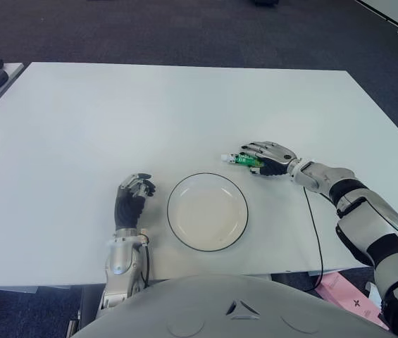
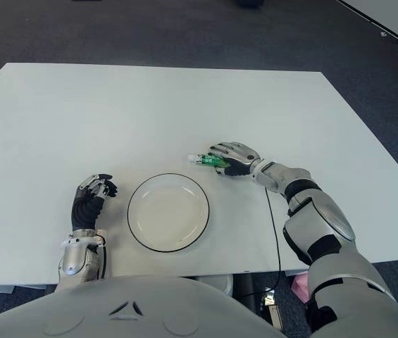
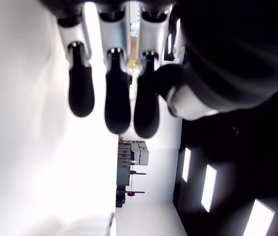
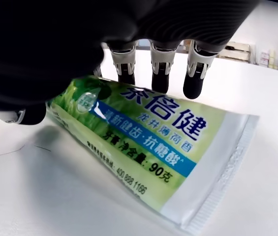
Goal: Put the toothpaste on the table into the plate.
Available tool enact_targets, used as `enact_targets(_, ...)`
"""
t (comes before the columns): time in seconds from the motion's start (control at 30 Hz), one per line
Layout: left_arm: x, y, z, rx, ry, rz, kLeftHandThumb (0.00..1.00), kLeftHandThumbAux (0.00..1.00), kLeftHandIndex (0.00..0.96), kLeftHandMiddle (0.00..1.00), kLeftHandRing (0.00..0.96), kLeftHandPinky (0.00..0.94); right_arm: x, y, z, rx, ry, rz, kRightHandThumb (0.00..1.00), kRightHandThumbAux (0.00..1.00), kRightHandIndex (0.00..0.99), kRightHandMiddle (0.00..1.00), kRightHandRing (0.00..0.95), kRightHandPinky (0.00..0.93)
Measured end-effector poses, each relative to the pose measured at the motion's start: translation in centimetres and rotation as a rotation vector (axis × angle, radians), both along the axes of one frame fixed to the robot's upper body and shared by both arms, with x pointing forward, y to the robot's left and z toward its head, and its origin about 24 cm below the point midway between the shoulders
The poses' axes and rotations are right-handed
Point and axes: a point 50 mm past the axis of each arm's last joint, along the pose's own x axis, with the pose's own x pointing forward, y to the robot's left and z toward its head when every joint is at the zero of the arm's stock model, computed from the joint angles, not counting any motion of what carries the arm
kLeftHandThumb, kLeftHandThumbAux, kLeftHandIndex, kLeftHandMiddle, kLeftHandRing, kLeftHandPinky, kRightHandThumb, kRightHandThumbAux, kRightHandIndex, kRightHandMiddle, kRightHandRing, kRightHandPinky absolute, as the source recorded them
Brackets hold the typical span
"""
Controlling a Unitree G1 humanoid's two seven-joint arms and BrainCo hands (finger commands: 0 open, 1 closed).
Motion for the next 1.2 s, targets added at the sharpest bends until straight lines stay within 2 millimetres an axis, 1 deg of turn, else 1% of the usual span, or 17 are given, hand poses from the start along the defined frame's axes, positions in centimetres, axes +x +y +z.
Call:
enact_targets(0.27, -0.3, 0.1, 0.1, 0.001, 0.003, 0.006, 0.701, 0.719, 0.431, 0.577, 0.566, 0.54, -0.1, 0.1, -0.4, 0.004, -0.014, -0.026, 0.554, 0.094, 0.0, 0.0, 0.0, 0.0)
enact_targets(0.6, -0.5, 0.1, 0.1, -0.001, 0.002, 0.012, 0.701, 0.719, 0.43, 0.575, 0.563, 0.538, -0.3, 0.3, -1.1, 0.064, -0.026, -0.113, 0.555, 0.161, 0.0, 0.0, 0.0, 0.0)
enact_targets(0.67, -0.6, 0.1, 0.1, 0.0, 0.001, 0.013, 0.701, 0.719, 0.43, 0.576, 0.562, 0.539, -0.3, 0.3, -1.1, 0.081, -0.03, -0.137, 0.557, 0.193, 0.0, 0.0, 0.0, 0.015)
enact_targets(0.7, -0.6, 0.1, 0.1, 0.0, 0.0, 0.013, 0.701, 0.719, 0.431, 0.576, 0.562, 0.54, -0.3, 0.3, -1.2, 0.092, -0.034, -0.152, 0.563, 0.22, 0.0, 0.0, 0.01, 0.066)
enact_targets(0.73, -0.6, 0.1, 0.1, 0.0, 0.0, 0.013, 0.701, 0.719, 0.431, 0.576, 0.562, 0.541, -0.3, 0.4, -1.2, 0.1, -0.036, -0.163, 0.566, 0.23, 0.0, 0.0, 0.014, 0.084)
enact_targets(0.77, -0.7, 0.1, 0.1, 0.0, -0.001, 0.014, 0.701, 0.719, 0.431, 0.576, 0.563, 0.541, -0.3, 0.4, -1.2, 0.114, -0.041, -0.176, 0.587, 0.266, 0.021, 0.015, 0.054, 0.152)
enact_targets(0.8, -0.7, 0.1, 0.1, 0.0, -0.002, 0.014, 0.701, 0.719, 0.431, 0.576, 0.563, 0.541, -0.3, 0.5, -1.3, 0.125, -0.044, -0.189, 0.602, 0.289, 0.035, 0.026, 0.081, 0.196)
enact_targets(0.83, -0.7, 0.1, 0.1, 0.0, -0.003, 0.015, 0.701, 0.719, 0.431, 0.576, 0.563, 0.542, -0.3, 0.5, -1.4, 0.135, -0.047, -0.2, 0.607, 0.298, 0.04, 0.029, 0.09, 0.212)
enact_targets(0.9, -0.8, 0.1, 0.1, 0.001, -0.003, 0.015, 0.701, 0.719, 0.431, 0.576, 0.563, 0.542, -0.4, 0.7, -1.6, 0.149, -0.058, -0.215, 0.647, 0.349, 0.096, 0.107, 0.196, 0.305)
enact_targets(0.93, -0.8, 0.1, 0.1, 0.001, -0.003, 0.015, 0.701, 0.719, 0.431, 0.576, 0.563, 0.542, -0.4, 0.7, -1.6, 0.152, -0.064, -0.222, 0.654, 0.358, 0.107, 0.122, 0.213, 0.32)
enact_targets(0.97, -0.8, 0.1, 0.1, 0.001, -0.003, 0.015, 0.701, 0.719, 0.431, 0.576, 0.563, 0.542, -0.4, 0.8, -1.7, 0.151, -0.068, -0.227, 0.672, 0.377, 0.153, 0.175, 0.259, 0.356)
enact_targets(1.0, -0.8, 0.1, 0.1, 0.001, -0.003, 0.015, 0.701, 0.719, 0.431, 0.576, 0.563, 0.542, -0.4, 0.8, -1.7, 0.151, -0.075, -0.233, 0.678, 0.384, 0.17, 0.194, 0.276, 0.369)
enact_targets(1.03, -0.8, 0.1, 0.1, 0.001, -0.003, 0.015, 0.701, 0.719, 0.431, 0.576, 0.563, 0.542, -0.4, 0.8, -1.8, 0.153, -0.08, -0.238, 0.694, 0.4, 0.238, 0.252, 0.321, 0.4)
enact_targets(1.1, -0.8, 0.1, 0.1, 0.001, -0.004, 0.015, 0.701, 0.719, 0.431, 0.577, 0.564, 0.542, -0.4, 0.9, -1.8, 0.161, -0.093, -0.246, 0.715, 0.421, 0.331, 0.325, 0.378, 0.436)
enact_targets(1.13, -0.8, 0.1, 0.1, 0.001, -0.004, 0.015, 0.701, 0.719, 0.431, 0.577, 0.564, 0.541, -0.4, 0.9, -1.8, 0.165, -0.101, -0.252, 0.72, 0.425, 0.349, 0.338, 0.387, 0.442)
enact_targets(1.17, -0.8, 0.1, 0.1, 0.001, -0.004, 0.015, 0.701, 0.719, 0.431, 0.576, 0.564, 0.541, -0.4, 0.9, -1.8, 0.169, -0.107, -0.256, 0.722, 0.523, 0.379, 0.374, 0.416, 0.457)
enact_targets(1.2, -0.8, 0.1, 0.1, 0.002, -0.004, 0.015, 0.701, 0.719, 0.431, 0.576, 0.565, 0.54, -0.3, 0.9, -1.7, 0.173, -0.113, -0.261, 0.724, 0.586, 0.398, 0.397, 0.434, 0.467)
